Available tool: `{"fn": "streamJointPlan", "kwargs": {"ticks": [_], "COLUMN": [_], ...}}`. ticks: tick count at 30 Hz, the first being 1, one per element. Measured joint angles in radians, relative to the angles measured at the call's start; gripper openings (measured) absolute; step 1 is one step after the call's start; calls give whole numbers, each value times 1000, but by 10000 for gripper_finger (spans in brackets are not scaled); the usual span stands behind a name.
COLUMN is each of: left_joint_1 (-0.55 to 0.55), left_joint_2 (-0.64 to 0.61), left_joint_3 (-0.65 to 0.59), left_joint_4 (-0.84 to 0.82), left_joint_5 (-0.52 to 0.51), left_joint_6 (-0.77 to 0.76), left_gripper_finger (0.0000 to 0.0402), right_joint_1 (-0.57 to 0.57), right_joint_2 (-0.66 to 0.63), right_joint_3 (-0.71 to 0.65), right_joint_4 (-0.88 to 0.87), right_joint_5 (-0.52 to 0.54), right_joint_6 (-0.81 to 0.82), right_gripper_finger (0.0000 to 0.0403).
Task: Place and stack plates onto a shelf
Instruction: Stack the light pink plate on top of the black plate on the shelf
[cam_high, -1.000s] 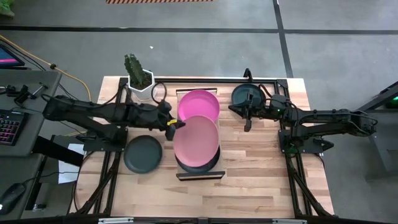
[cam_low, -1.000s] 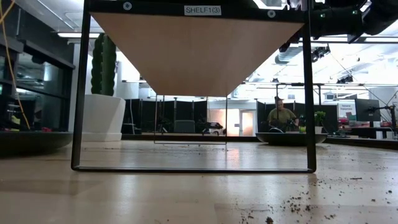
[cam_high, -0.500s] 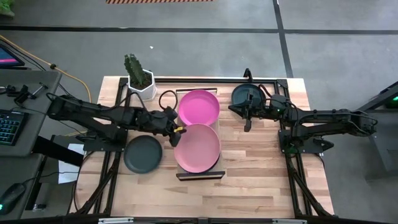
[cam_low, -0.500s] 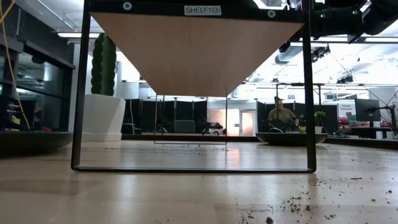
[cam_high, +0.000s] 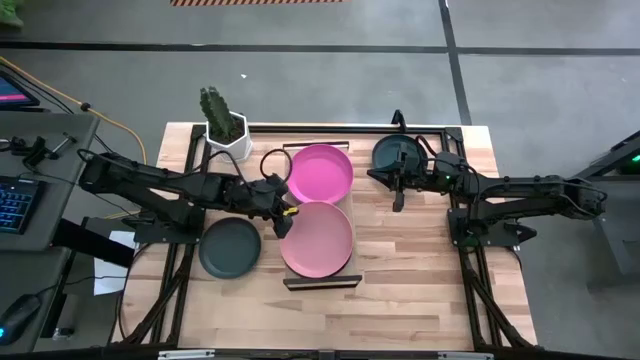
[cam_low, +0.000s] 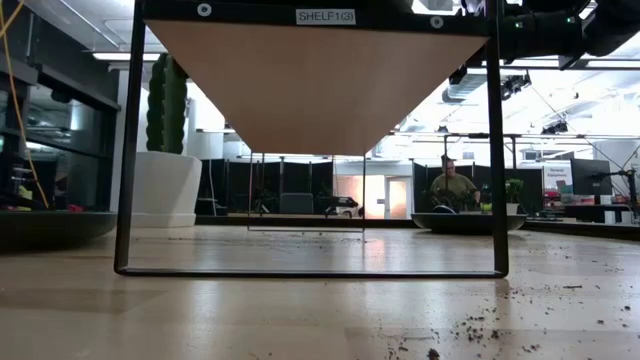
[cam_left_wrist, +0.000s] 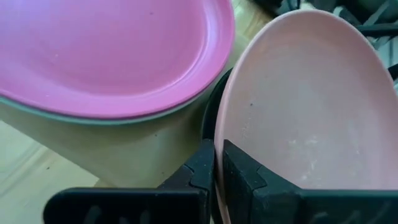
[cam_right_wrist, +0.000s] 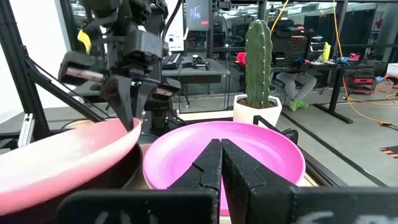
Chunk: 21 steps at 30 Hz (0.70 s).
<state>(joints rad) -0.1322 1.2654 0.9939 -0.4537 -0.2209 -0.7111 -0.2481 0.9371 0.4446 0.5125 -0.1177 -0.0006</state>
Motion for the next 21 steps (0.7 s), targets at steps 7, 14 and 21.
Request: {"fn": "streamJointPlan", "kwargs": {"ticks": [7,14,21], "left_joint_1": [0,1,1], "left_joint_2": [19,12,12], "left_joint_3": [0,0,0], "left_joint_4": [5,13,19], "left_joint_5": [-1,-16,-17], "left_joint_6": [50,91,119], "left_gripper_finger": [18,41,86], "right_joint_1": [0,0,0], "right_joint_2": [0,0,0], "right_joint_3": [0,0,0], "right_joint_4": [0,0,0], "right_joint_5": [0,0,0], "right_joint_6": [0,0,0], "right_gripper_finger": [0,0,0]}}
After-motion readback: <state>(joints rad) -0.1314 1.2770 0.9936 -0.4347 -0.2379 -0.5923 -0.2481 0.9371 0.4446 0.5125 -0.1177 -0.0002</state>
